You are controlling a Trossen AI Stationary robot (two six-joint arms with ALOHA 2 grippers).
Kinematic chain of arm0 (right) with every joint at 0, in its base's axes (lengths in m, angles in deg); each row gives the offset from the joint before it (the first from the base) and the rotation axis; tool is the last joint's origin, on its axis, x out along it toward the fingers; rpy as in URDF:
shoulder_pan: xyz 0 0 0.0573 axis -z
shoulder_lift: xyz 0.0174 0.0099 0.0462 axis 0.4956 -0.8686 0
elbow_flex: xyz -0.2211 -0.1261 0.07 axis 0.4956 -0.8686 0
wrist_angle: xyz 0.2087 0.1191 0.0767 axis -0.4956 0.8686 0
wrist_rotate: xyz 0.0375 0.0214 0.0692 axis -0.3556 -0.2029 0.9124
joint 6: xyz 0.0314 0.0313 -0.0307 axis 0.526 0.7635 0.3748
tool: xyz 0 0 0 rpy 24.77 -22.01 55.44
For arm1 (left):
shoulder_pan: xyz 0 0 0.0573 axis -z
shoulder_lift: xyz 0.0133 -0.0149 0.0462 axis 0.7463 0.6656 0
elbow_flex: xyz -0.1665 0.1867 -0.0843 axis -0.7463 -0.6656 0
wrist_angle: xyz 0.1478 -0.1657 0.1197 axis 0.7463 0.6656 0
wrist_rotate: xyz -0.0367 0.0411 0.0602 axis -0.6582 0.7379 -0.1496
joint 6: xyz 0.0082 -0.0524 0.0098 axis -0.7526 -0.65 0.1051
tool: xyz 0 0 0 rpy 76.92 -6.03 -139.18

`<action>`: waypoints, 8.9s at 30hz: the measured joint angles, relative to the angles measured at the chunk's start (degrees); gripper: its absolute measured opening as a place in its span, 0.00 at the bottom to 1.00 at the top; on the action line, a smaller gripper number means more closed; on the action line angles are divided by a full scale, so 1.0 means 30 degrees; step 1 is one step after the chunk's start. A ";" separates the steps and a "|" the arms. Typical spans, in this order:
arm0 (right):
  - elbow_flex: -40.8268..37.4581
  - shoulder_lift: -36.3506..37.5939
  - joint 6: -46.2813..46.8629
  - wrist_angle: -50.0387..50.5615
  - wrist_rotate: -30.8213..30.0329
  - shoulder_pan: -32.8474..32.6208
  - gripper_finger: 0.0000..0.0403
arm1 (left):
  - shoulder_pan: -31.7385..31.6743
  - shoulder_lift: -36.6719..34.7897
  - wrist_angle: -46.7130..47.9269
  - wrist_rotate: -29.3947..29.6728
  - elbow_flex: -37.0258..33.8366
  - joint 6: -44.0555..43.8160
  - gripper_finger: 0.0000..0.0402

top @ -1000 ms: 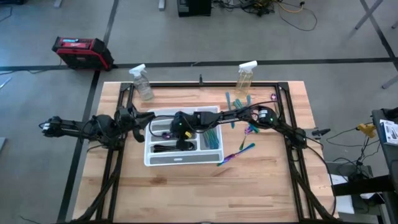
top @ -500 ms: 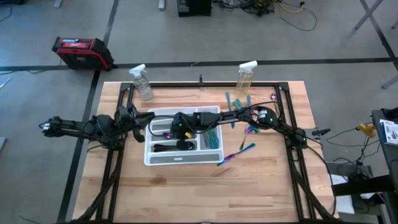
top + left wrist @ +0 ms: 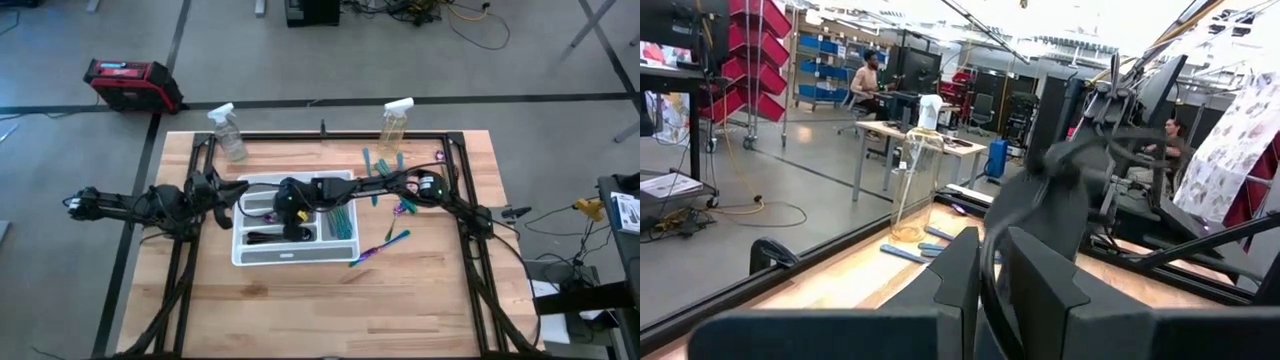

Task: Sort silverware
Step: Put the blue spoon with the other blue spoons on the silverware tray

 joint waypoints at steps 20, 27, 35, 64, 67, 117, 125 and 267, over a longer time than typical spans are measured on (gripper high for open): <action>-1.3786 1.2429 1.1562 0.4458 -0.9456 -0.3241 0.20 | 0.0007 0.1149 0.2628 -0.0795 -0.0003 -0.1854 0.10; -1.8882 1.5819 1.9714 0.5393 -1.0519 -0.3870 0.22 | 0.0007 0.2448 0.2625 -0.0799 -0.0080 -0.2875 0.10; -2.1246 1.6191 2.6316 0.7820 -1.0486 -0.3833 0.21 | 0.0007 0.3434 0.2796 -0.0799 -0.0077 -0.3010 0.10; -2.0852 1.2778 2.9831 0.7305 -1.0858 -0.3864 0.13 | 0.0000 0.5162 0.2468 -0.0734 -0.0080 -0.2832 0.10; -2.0845 1.2778 2.9667 0.7103 -1.0951 -0.3833 0.04 | 0.0000 0.5162 0.2351 -0.0734 -0.0080 -0.2936 0.10; -0.2757 0.3644 0.0027 0.1282 -0.0964 -0.0874 0.00 | -0.0007 -0.0483 0.3125 0.0196 0.2341 0.0879 0.10; 0.1529 -0.0232 -0.0750 0.2067 0.0538 0.0130 0.00 | -0.0015 -0.0699 0.3050 0.1416 0.2025 0.0888 0.10; -1.8367 1.8864 0.2903 0.8833 -0.0082 -0.0526 0.00 | 0.0095 2.8956 -1.1198 -0.4523 1.1470 1.2170 0.14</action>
